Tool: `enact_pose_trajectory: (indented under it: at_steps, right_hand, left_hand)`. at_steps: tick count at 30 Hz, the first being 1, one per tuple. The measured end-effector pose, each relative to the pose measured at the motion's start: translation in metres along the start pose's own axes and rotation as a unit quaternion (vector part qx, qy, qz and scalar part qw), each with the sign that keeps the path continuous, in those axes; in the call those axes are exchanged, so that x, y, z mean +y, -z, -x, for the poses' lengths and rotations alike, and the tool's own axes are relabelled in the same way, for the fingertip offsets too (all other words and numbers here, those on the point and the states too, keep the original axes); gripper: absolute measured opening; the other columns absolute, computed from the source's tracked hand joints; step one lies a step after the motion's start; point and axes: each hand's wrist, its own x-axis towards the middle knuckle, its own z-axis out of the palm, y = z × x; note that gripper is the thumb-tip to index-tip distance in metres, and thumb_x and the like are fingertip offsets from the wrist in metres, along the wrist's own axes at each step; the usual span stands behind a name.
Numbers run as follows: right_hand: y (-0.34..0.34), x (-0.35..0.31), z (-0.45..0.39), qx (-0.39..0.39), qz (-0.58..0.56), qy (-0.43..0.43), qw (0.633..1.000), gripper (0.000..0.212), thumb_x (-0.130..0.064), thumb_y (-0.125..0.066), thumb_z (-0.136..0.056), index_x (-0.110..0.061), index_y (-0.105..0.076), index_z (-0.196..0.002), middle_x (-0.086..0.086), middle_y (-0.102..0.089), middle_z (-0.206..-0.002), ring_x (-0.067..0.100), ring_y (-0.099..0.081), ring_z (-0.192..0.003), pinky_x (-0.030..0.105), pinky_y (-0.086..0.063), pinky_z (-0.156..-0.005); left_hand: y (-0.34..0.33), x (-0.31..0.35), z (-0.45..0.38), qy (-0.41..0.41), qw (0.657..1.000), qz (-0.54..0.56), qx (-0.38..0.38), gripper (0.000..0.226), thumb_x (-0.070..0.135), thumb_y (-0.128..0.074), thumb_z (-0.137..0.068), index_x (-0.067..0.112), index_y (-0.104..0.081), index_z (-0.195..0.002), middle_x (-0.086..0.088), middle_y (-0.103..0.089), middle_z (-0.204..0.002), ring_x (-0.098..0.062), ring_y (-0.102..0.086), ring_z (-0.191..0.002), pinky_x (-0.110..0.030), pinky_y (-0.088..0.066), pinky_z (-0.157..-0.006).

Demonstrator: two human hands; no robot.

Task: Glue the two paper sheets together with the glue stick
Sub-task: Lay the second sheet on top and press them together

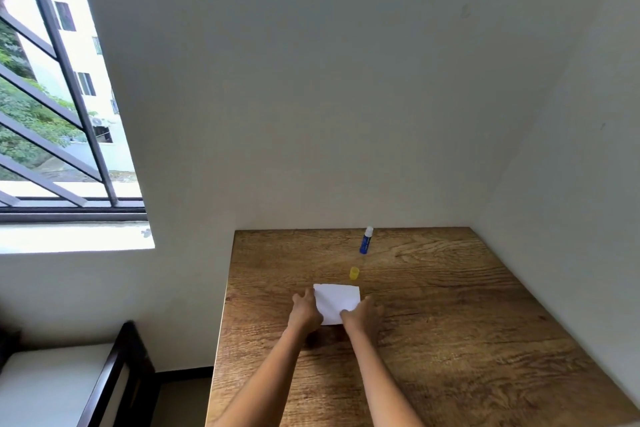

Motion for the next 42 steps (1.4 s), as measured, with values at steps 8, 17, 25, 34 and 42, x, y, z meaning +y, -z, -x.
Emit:
enact_pose_trajectory:
  at_steps: [8,17,25,34,42]
  right_hand:
    - [0.007,0.012,-0.024,-0.136,-0.271,-0.025,0.953,0.037,-0.012,-0.064,-0.086,0.007,-0.057,-0.116,0.021,-0.064,-0.110,0.027,-0.058,-0.092,0.030,-0.046,-0.068]
    - [0.030,0.021,-0.010,-0.147,-0.319,0.085,0.933,0.022,-0.028,-0.064,-0.086,-0.007,-0.065,-0.094,0.009,-0.066,-0.086,0.020,-0.060,-0.077,0.024,-0.046,-0.058]
    - [0.035,0.023,0.015,-0.126,-0.378,0.123,0.909,0.016,-0.021,-0.069,-0.083,-0.008,-0.065,-0.091,0.007,-0.066,-0.079,0.012,-0.057,-0.065,0.015,-0.044,-0.050]
    - [0.022,0.028,0.033,-0.032,-0.458,0.064,0.886,0.020,-0.032,-0.060,-0.089,-0.013,-0.064,-0.082,0.004,-0.064,-0.070,0.014,-0.059,-0.065,0.022,-0.048,-0.058]
    - [0.004,0.027,0.047,-0.065,-0.514,-0.006,0.856,0.014,-0.017,-0.076,-0.076,-0.010,-0.065,-0.082,0.004,-0.067,-0.076,0.013,-0.060,-0.066,0.021,-0.048,-0.057]
  left_hand:
    - [0.007,-0.011,-0.003,-0.070,0.995,-0.063,-0.004,0.069,0.020,-0.055,-0.089,0.022,-0.020,-0.148,-0.010,-0.031,-0.150,-0.025,-0.037,-0.136,-0.042,-0.039,-0.108]
    - [0.027,-0.020,0.011,-0.088,0.948,0.306,0.000,0.017,0.022,-0.069,-0.084,0.008,-0.067,-0.093,-0.007,-0.069,-0.088,-0.016,-0.067,-0.072,-0.023,-0.050,-0.053]
    - [0.026,0.004,0.025,-0.107,0.913,0.373,0.128,0.026,0.029,-0.067,-0.085,0.006,-0.072,-0.095,-0.006,-0.071,-0.086,-0.022,-0.068,-0.077,-0.032,-0.056,-0.070]
    - [0.015,-0.002,0.048,-0.122,0.895,0.428,0.034,0.013,0.016,-0.065,-0.086,0.005,-0.066,-0.094,-0.006,-0.069,-0.085,-0.014,-0.065,-0.074,-0.019,-0.053,-0.059]
    - [-0.002,-0.003,0.058,-0.083,0.870,0.482,0.059,0.016,0.014,-0.068,-0.084,0.002,-0.068,-0.093,-0.011,-0.071,-0.089,-0.024,-0.069,-0.084,-0.041,-0.058,-0.081]
